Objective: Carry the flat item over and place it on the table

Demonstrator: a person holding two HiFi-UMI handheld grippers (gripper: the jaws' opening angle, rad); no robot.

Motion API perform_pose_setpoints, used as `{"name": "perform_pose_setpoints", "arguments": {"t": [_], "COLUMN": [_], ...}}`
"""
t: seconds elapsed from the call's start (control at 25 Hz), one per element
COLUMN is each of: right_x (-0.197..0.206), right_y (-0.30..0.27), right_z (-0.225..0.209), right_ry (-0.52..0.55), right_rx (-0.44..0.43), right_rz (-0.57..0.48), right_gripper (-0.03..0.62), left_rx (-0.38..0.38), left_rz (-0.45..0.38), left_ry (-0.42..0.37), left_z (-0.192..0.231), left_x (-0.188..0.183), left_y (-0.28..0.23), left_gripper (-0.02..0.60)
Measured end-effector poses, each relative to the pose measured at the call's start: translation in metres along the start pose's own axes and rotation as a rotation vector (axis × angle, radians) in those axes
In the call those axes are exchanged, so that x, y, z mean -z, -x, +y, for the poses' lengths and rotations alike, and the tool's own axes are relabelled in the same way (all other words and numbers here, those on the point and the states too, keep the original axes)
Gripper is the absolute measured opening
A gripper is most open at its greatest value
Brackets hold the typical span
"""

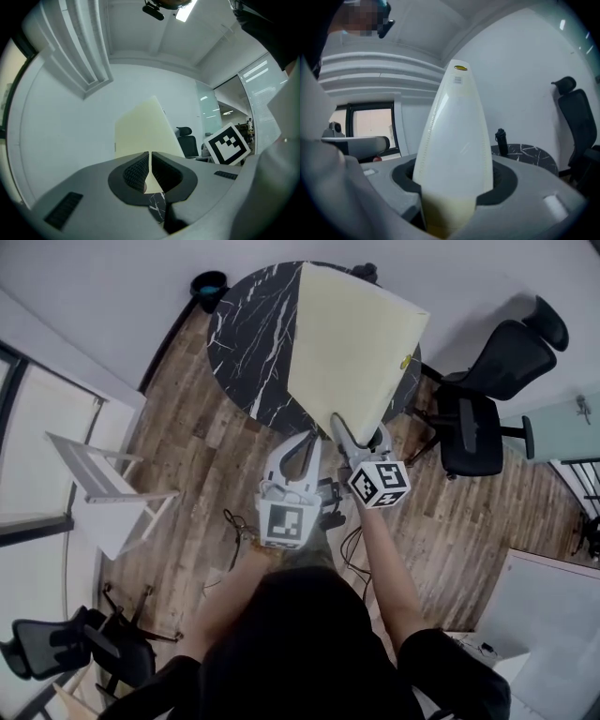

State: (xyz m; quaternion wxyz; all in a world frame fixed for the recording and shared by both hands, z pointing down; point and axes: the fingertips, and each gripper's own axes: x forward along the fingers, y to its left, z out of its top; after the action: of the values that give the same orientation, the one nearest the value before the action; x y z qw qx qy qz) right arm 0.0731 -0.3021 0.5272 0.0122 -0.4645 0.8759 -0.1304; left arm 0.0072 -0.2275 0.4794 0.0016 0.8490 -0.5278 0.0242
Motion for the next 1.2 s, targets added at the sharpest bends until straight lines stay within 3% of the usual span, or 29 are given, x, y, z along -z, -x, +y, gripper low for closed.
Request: {"name": "perform_pose_setpoints", "arguments": {"t": [0.2,0.48,0.76,1.2], "right_x": [0.025,0.056,0.081,0.100], "right_y": [-0.025,-0.048,-0.066,-0.101], "right_z": [-0.020,-0.036,-0.057,-0.089], "right_ry": [-0.123,-0.298,-0.334,-0.430], "right_rx": [-0.075,-0.161,-0.175,-0.221], "right_rz": [0.075,0.132,0.172,0.177], "right_gripper": [0.279,0.282,0.282,0.285], "left_rx": [-0.020,0.013,0.052,0.021], "left_rz": [0.052,0.097,0.124,0.188], "left_ry": [0.009,-0.014,-0.052,-0.048], "left_z": [0.008,-0.006,-0.016,0.010], "left_x": [0.014,0.028,0.054,0.096], "left_y": [-0.008,-0.027,-0.068,-0.130], "left_gripper": [0.015,0.015,0.015,0.015]}}
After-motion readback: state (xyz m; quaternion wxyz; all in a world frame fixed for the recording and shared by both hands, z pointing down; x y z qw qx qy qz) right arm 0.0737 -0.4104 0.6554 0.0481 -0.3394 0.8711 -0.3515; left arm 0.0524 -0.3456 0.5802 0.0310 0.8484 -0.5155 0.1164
